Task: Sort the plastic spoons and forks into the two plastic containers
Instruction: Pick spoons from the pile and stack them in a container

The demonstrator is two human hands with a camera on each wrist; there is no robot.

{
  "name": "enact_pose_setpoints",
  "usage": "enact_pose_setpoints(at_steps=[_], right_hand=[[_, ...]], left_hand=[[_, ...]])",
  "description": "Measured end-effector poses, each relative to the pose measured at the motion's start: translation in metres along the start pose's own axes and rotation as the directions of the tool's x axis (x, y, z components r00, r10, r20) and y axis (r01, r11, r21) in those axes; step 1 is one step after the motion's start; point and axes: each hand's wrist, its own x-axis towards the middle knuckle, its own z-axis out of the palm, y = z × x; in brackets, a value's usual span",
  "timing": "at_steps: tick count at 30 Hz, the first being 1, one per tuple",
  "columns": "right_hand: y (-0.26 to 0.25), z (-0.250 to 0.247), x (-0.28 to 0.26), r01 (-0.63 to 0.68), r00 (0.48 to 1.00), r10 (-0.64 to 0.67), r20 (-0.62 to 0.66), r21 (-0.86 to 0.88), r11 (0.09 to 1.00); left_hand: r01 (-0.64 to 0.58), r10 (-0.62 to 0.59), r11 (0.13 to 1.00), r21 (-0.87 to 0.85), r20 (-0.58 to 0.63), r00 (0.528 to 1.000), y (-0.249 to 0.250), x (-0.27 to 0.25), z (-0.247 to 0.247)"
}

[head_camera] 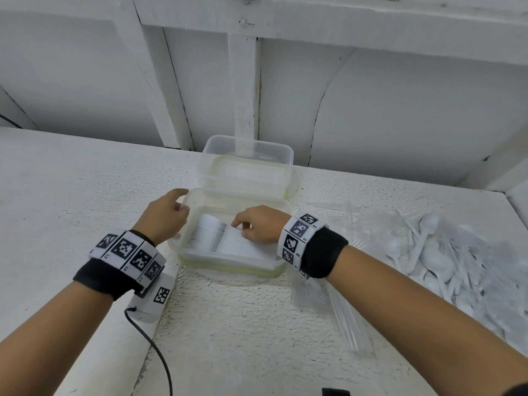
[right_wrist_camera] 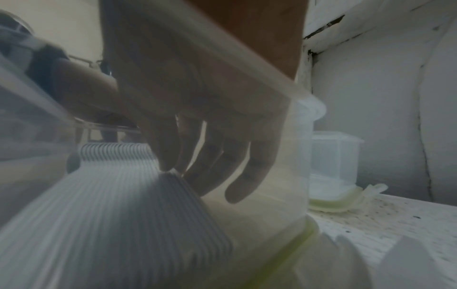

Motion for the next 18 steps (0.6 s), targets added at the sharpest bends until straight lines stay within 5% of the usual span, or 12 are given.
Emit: enact_pose_setpoints(at_steps=[18], right_hand=[[-0.0010, -0.0014, -0.0006, 0.017, 1.000, -0.018, -0.024, -0.023, 1.000]], left_hand=[[0.011, -0.011, 0.999, -0.032, 0.010, 1.000, -0.0022, 0.0026, -0.0017]])
